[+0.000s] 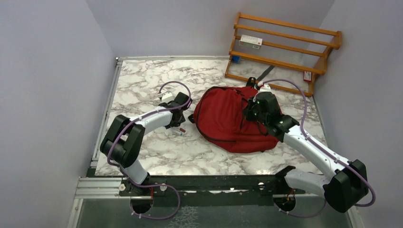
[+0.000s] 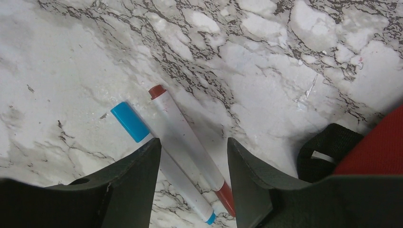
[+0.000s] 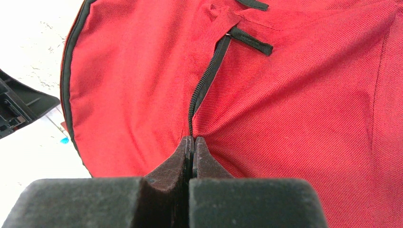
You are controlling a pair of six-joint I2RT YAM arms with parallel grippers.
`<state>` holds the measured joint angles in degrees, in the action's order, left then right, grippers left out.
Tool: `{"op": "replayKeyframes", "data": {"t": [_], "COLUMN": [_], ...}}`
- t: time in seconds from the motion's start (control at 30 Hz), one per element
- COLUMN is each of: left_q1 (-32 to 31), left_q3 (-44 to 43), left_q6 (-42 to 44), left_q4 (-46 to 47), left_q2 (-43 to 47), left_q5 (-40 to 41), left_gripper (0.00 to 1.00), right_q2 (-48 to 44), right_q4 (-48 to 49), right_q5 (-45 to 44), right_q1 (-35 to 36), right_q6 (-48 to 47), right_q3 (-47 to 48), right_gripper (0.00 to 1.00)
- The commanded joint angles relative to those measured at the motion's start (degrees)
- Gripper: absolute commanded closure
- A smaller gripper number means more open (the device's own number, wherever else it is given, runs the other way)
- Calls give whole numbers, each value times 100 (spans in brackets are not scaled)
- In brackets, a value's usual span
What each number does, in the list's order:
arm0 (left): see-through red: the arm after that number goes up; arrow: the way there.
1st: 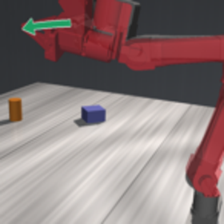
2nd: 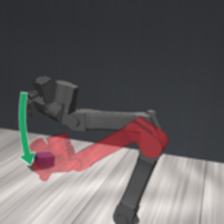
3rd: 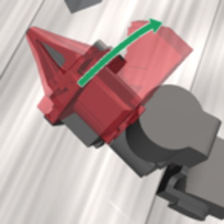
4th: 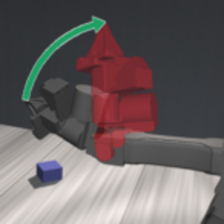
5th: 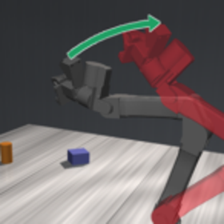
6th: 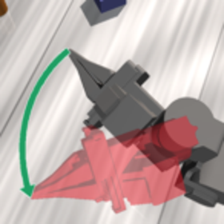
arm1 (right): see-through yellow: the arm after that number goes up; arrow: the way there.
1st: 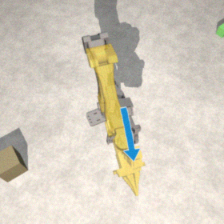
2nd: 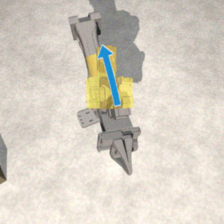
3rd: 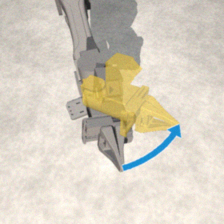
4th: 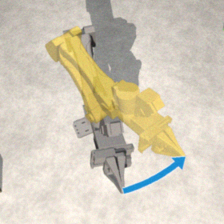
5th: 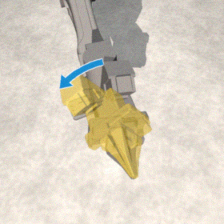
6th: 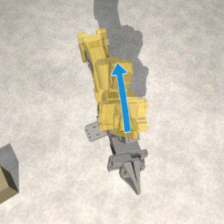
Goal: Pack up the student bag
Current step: Pick up the stationery from the center of the board.
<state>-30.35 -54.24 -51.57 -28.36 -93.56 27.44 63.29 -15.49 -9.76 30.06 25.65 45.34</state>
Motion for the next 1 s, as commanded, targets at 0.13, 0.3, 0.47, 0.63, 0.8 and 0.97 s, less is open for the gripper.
{"op": "replayKeyframes", "data": {"t": [0.13, 0.3, 0.47, 0.63, 0.8, 0.97], "left_q1": [64, 73, 73, 73, 73, 73], "left_q3": [-175, -161, -50, -79, -329, -648], "left_q6": [24, 34, 116, 197, 366, 615], "left_q4": [204, 259, 457, 623, 709, 890], "left_q2": [-279, -448, -442, -374, -359, -243], "left_q5": [-188, -280, -418, -490, -560, -784], "left_gripper": [47, 49, 59, 76, 88, 100], "right_q2": [8, 8, 26, 10, -33, -90], "right_q4": [124, 122, 102, 88, 78, 31], "right_q5": [93, 97, 93, 80, 59, 14], "right_q1": [52, 52, 48, 52, 51, 52], "right_q6": [37, 36, 17, 19, 27, 28], "right_q3": [-2, 23, 45, 44, 19, 25], "right_gripper": [99, 100, 100, 100, 99, 99]}}
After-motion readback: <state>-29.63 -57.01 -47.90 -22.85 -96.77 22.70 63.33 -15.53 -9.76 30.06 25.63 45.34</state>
